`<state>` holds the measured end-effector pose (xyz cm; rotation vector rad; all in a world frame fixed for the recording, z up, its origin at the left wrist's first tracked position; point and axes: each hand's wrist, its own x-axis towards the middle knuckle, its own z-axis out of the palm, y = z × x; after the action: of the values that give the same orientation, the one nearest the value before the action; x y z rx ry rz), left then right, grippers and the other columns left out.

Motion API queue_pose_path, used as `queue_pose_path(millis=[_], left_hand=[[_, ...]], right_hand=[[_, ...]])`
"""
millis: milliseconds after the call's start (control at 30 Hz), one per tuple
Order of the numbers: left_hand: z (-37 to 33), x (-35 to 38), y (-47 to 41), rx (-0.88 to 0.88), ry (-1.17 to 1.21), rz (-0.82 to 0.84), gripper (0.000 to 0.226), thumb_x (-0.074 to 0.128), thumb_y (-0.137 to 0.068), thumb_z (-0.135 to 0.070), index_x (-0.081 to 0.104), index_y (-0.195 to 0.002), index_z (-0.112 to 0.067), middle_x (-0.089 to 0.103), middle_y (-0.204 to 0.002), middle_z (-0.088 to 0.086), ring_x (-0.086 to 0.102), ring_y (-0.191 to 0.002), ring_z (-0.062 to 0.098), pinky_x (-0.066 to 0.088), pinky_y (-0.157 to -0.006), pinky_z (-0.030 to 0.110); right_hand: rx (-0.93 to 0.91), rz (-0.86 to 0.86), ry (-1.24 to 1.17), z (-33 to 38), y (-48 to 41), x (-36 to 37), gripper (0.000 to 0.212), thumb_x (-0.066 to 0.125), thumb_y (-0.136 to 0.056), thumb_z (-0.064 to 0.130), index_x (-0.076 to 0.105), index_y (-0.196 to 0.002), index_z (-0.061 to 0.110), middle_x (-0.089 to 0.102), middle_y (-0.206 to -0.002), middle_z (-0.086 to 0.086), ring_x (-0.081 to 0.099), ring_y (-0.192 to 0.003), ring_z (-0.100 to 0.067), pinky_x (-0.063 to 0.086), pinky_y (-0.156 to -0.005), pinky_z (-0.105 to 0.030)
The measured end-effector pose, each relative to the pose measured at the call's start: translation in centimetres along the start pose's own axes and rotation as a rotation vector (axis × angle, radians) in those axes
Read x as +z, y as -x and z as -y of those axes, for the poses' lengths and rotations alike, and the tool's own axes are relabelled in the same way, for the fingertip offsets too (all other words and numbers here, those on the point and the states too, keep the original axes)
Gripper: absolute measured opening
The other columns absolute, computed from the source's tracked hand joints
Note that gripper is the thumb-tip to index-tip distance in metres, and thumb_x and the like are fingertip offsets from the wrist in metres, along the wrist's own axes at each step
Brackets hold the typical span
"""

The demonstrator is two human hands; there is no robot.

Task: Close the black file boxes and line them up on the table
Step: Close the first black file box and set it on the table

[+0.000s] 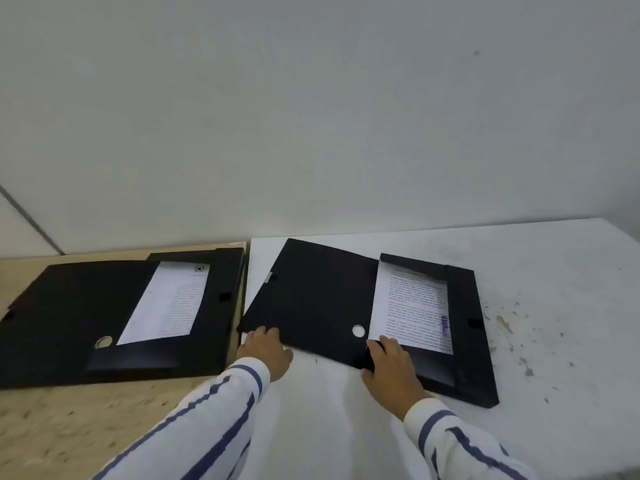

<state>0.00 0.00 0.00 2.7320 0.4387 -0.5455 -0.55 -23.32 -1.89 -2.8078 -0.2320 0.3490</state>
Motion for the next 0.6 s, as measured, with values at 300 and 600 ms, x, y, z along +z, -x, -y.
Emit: queue_pose_path(millis=[300,600], left_hand=[[1.1,-1.8,-6.2,-0.2,0.163,-0.014,0.059,0.051,-0.088,-0.034,0.031,-0.14,-0.016,0.025,-0.152,0.012,0.032,-0.135,0.037,0.035,-0.109,0.047],[0.1,-4.2,-8.3,-0.326,0.091,-0.013,0.047,0.05,-0.087,-0.032,0.042,-0.127,-0.009,0.05,-0.13,0.017,0.046,-0.12,0.035,0.043,-0.096,0.042]], right_hand=[[0.06,-0.139,-0.016,-0.9,-0.7,2.7,0.051,0.044,-0.096,0.03,0.031,-0.144,0.022,0.027,-0.155,-0.005,0.013,-0.146,-0.026,0.002,-0.118,-0.042],[0.097,-0.151,-0.033,-1.2,-1.6,3.4,0.05,0.048,-0.093,0.028,0.035,-0.141,0.022,0.032,-0.152,-0.003,0.018,-0.145,-0.024,0.001,-0.118,-0.039]])
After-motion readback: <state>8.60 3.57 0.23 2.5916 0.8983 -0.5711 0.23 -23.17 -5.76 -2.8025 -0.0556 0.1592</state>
